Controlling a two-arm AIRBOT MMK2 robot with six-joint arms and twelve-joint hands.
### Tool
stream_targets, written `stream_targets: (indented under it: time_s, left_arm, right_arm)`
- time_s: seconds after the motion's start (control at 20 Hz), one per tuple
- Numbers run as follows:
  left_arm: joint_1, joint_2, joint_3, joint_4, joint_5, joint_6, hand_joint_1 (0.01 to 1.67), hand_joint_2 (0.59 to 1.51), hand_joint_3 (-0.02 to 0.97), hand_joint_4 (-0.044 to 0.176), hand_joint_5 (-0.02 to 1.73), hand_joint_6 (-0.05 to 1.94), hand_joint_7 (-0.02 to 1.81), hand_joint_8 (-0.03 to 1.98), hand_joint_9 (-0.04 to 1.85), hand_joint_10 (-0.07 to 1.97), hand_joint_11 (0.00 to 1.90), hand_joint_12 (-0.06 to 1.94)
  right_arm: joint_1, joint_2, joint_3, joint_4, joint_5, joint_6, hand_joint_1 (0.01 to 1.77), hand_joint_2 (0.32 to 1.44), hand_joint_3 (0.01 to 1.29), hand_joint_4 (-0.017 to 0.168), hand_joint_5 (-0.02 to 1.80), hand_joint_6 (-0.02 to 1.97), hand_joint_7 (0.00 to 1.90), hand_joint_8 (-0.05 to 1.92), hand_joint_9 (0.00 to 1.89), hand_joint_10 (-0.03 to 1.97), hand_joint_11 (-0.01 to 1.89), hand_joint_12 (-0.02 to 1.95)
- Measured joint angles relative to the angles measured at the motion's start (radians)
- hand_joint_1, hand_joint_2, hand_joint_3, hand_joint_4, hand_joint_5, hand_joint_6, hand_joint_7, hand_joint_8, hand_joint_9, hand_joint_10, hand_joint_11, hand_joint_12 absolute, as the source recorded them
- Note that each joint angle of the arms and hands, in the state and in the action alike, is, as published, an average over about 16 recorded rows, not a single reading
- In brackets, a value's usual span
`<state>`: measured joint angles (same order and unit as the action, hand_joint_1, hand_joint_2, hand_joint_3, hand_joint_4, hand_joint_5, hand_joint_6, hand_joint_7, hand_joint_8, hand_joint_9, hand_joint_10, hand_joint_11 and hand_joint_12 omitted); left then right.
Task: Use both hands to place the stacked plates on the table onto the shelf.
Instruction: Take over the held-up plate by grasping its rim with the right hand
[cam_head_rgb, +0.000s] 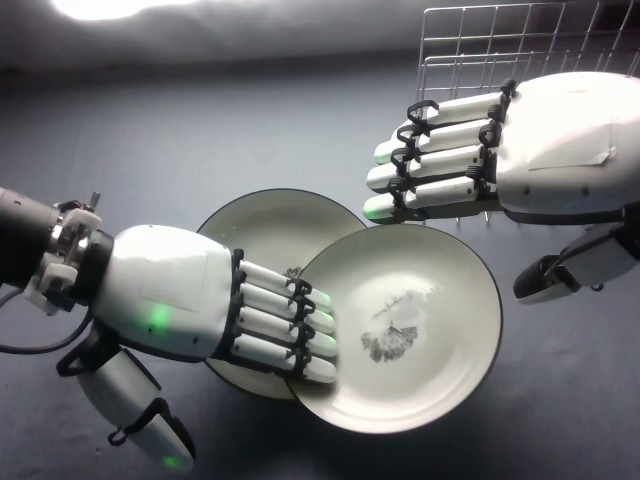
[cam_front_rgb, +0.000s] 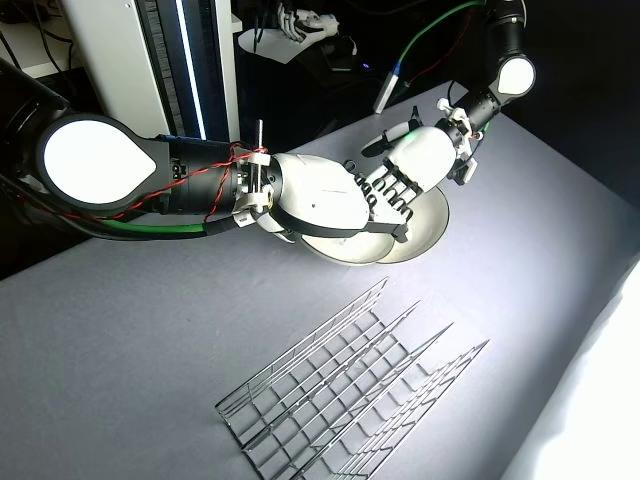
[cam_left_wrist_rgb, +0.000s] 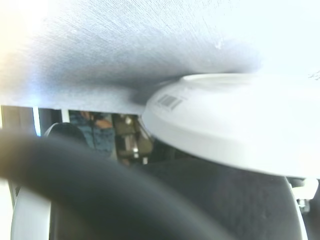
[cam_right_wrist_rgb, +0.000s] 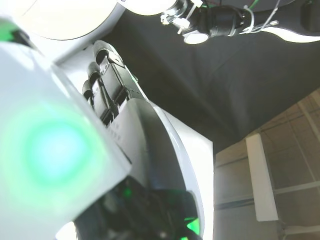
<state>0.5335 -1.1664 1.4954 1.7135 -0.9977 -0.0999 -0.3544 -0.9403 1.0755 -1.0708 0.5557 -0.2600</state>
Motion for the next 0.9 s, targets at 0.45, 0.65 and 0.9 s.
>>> stream_targets:
  time_s: [0.45,0.65,0.9]
  left_arm:
    - [-0.013,0.000,0.032,-0.004,0.004,-0.042,0.02,1.142,0.004,0.000,-0.02,-0.02,-0.02,-0.02,0.00,0.00,0.01,0.01]
    - [-0.015,0.000,0.038,-0.005,0.011,-0.052,0.02,1.144,0.004,-0.001,-0.02,-0.03,-0.01,-0.02,0.01,0.00,0.01,0.02]
    - [-0.017,0.001,0.039,-0.004,0.015,-0.056,0.02,1.146,0.004,-0.002,-0.02,-0.03,-0.01,-0.02,0.01,0.00,0.01,0.02]
  right_arm:
    - [0.021,0.019,-0.006,-0.002,0.008,0.002,1.01,0.93,0.01,0.004,0.17,0.03,0.10,0.01,0.08,0.01,0.01,0.32]
    - [0.019,0.027,-0.022,-0.002,0.014,0.005,1.01,0.92,0.01,0.004,0.17,0.03,0.10,0.01,0.07,0.01,0.01,0.30]
    - [-0.006,0.034,-0.043,-0.004,0.017,0.008,1.01,0.91,0.01,0.004,0.18,0.03,0.11,0.01,0.08,0.01,0.01,0.32]
